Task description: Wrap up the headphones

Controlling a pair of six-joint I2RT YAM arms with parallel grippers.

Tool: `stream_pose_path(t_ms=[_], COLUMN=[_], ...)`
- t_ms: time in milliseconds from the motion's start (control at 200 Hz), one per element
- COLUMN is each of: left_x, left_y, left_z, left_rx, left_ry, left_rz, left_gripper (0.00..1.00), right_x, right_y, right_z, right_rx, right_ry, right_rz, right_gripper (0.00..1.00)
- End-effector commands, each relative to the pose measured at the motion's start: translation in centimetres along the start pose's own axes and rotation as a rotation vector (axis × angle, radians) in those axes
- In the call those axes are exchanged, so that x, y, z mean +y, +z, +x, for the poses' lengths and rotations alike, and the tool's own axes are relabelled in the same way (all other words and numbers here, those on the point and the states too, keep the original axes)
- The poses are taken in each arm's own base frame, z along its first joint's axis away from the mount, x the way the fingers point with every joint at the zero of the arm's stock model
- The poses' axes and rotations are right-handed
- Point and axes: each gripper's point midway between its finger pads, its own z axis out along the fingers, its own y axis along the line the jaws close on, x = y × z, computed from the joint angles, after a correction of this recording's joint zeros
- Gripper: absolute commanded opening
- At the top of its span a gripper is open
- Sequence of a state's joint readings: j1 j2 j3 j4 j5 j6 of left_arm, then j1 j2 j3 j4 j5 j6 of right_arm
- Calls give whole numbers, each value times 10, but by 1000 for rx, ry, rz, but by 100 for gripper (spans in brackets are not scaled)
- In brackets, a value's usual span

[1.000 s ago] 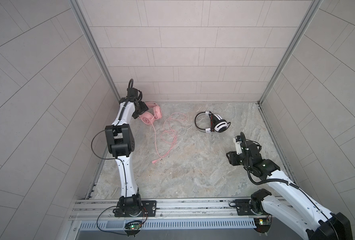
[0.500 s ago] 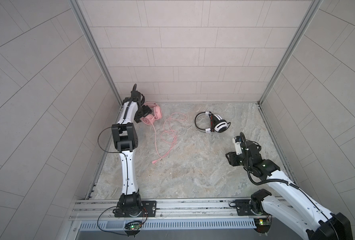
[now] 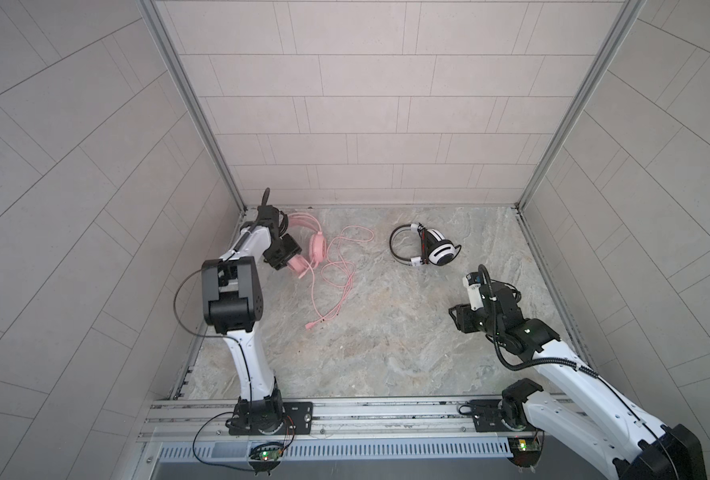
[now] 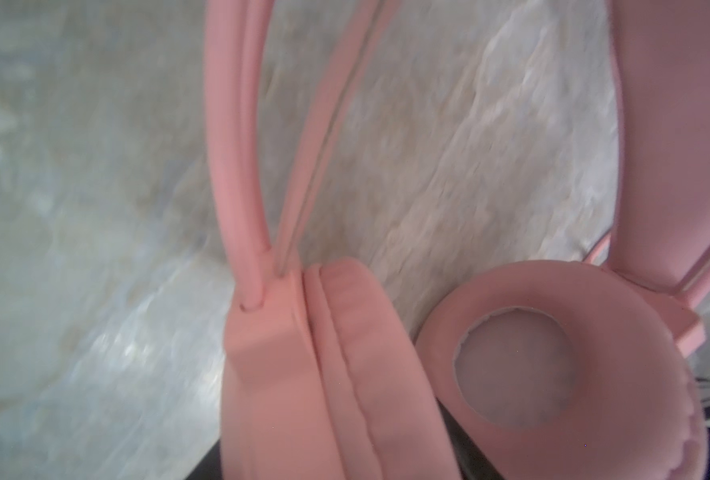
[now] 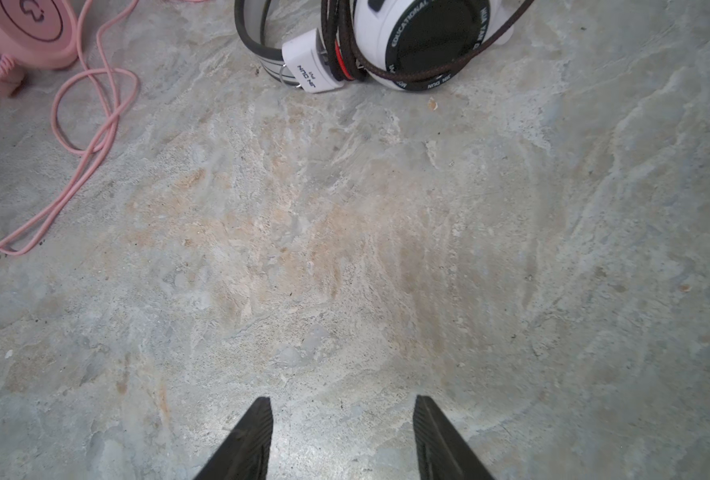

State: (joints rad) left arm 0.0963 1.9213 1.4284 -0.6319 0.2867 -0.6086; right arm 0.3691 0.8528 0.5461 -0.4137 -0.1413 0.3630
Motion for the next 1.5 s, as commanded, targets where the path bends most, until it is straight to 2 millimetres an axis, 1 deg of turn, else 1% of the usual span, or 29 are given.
stream_pose_path(t_ms=[0,55,65,100,140,160,200,250,315,390,475,530,615,721,811,861,921,981,1081,1156,1296,1301,1311,1321,1426,1496], left_x=[-15,-12,-12,-9,-6,-7,-3,-4,-4,-10,-18,-21,-27,-34,-37,-38,-42,-46,-52,-54,-48,-48,-47,-46,-39,-32], left_y=[-15,-16,-16,-16,-17,-18,-16,-18,-22,-28,-39,-44,-52,-59,-55,-51,-46,-43,-43,-44,-48,-49,-49,-49,-54,-57], left_z=[26,52,58,74,91,98,115,133,151,170,186,196,207,214,220,224,230,237,246,251,251,251,251,251,250,250], left_rx=[-58,-49,-46,-44,-53,-55,-45,-44,-56,-80,-133,-171,-225,-288,-286,-265,-240,-214,-207,-208,-223,-224,-227,-227,-243,-250], left_ry=[14,9,12,20,43,25,23,32,24,26,30,21,-7,8,21,30,46,64,92,108,129,130,130,130,123,122], left_rz=[89,113,119,126,127,140,143,158,171,197,226,240,288,311,308,301,306,308,317,325,324,324,323,322,336,338], left_gripper=[61,61,61,61,61,61,61,61,61,61,62,63,63,63,63,64,65,66,67,69,71,71,71,71,71,72], right_x=[24,35,40,51,65,71,86,107,135,162,184,191,197,196,193,188,184,173,158,156,170,169,171,170,166,158], right_y=[-7,-4,-8,-9,-8,-7,-5,-2,3,12,22,29,37,51,65,72,80,90,111,125,146,148,149,151,170,178], right_z=[-26,-29,-38,-47,-53,-55,-59,-63,-65,-63,-61,-61,-59,-53,-47,-47,-49,-51,-56,-60,-65,-61,-64,-61,-50,-41], right_rx=[-54,-56,-76,-90,-96,-96,-91,-82,-61,-24,14,26,46,57,49,42,29,36,65,94,181,193,193,207,270,286], right_ry=[31,42,43,41,31,24,1,-41,-98,-145,-140,-117,-70,4,43,46,7,-15,-3,8,-4,-9,-13,-16,-26,-45], right_rz=[-88,-119,-130,-157,-180,-185,-193,-210,-218,-215,-224,-224,-224,-211,-189,-156,-114,-62,-20,-4,-26,-24,-26,-19,26,59], right_gripper=[56,56,56,56,56,56,56,56,56,56,56,56,56,60,62,63,63,63,63,63,63,63,63,63,63,62])
